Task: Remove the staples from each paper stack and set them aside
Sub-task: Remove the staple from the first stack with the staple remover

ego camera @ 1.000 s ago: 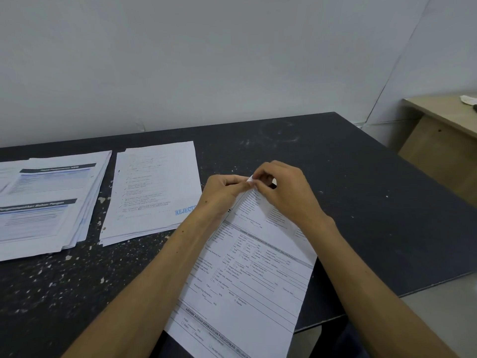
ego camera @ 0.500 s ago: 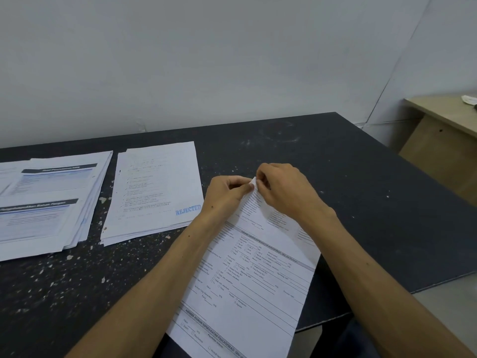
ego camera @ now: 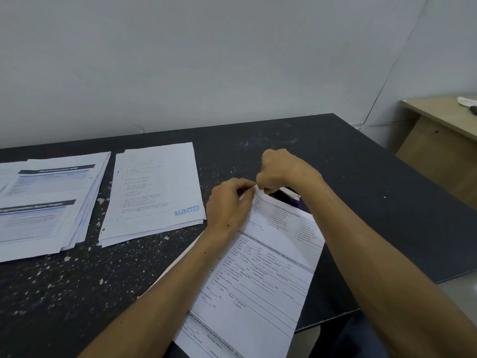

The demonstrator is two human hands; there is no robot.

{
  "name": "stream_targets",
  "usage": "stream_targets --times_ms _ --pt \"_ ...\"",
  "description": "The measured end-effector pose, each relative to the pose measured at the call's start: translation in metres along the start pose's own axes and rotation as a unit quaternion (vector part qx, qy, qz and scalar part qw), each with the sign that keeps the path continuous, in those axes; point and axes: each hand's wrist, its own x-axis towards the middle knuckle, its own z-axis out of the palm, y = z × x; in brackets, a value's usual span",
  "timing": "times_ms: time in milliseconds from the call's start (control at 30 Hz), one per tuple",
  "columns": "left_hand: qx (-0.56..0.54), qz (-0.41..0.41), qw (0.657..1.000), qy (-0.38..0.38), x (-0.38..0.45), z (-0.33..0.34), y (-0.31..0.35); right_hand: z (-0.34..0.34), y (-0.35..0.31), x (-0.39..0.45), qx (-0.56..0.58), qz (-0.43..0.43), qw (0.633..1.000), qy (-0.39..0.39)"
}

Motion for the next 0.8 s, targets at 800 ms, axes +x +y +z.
stream_targets --times_ms 800 --pt "-0.010 0.044 0.999 -0.007 0.001 -0.001 -0.003 0.002 0.047 0.012 0.260 0.054 0.961 -0.080"
